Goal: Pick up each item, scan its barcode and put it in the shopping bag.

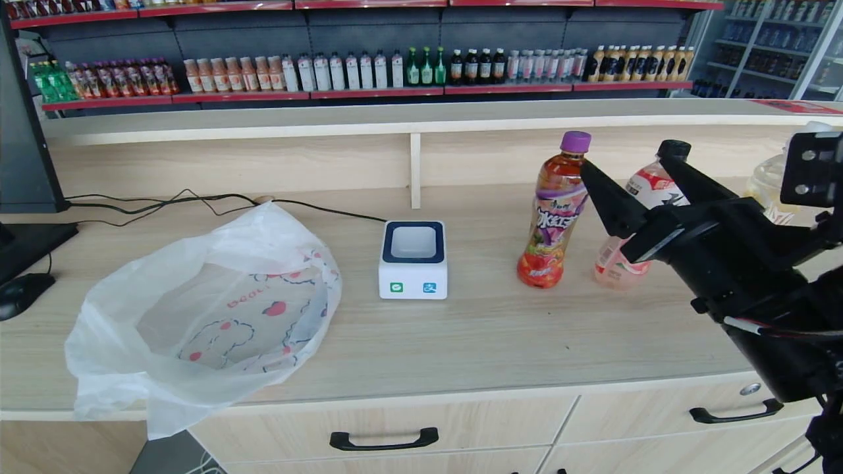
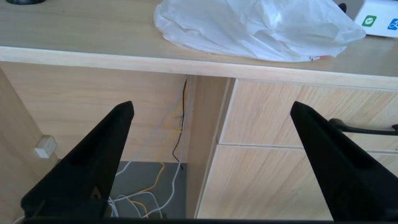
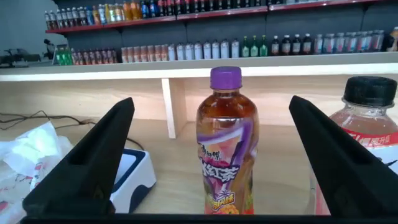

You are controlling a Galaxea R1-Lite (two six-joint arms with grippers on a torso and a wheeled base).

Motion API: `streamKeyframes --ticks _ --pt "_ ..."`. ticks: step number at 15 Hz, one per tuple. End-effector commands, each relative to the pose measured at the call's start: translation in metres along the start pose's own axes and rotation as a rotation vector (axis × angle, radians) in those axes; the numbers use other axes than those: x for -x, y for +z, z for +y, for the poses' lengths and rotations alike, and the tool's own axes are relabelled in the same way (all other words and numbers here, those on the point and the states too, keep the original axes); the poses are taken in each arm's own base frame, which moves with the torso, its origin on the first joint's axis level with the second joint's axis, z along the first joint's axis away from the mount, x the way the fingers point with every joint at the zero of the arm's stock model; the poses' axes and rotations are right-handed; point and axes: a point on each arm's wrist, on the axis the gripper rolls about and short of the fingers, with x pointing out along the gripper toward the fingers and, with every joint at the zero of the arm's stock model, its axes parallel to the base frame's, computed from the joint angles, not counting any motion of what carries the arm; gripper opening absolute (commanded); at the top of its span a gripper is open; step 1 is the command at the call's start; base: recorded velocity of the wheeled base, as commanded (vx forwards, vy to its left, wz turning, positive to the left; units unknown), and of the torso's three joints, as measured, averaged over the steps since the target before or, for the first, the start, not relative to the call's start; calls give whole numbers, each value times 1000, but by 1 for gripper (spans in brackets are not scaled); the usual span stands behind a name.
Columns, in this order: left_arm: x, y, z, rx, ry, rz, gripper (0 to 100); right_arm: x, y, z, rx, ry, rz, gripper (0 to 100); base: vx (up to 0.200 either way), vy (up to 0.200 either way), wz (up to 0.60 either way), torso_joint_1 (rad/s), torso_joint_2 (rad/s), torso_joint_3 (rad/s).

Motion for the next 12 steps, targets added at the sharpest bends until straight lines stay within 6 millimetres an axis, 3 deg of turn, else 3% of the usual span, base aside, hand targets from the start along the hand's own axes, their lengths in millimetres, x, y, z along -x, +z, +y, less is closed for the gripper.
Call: streamKeyframes --ticks 1,7,12 --pt "0 0 0 1 1 -1 100 -4 -14 5 4 4 42 100 0 0 0 0 0 0" --pt "0 0 0 2 1 -1 100 -3 -42 5 23 4 140 100 0 0 0 0 0 0" --pt "0 0 0 4 1 -2 100 -14 -67 5 41 -7 193 100 0 0 0 0 0 0"
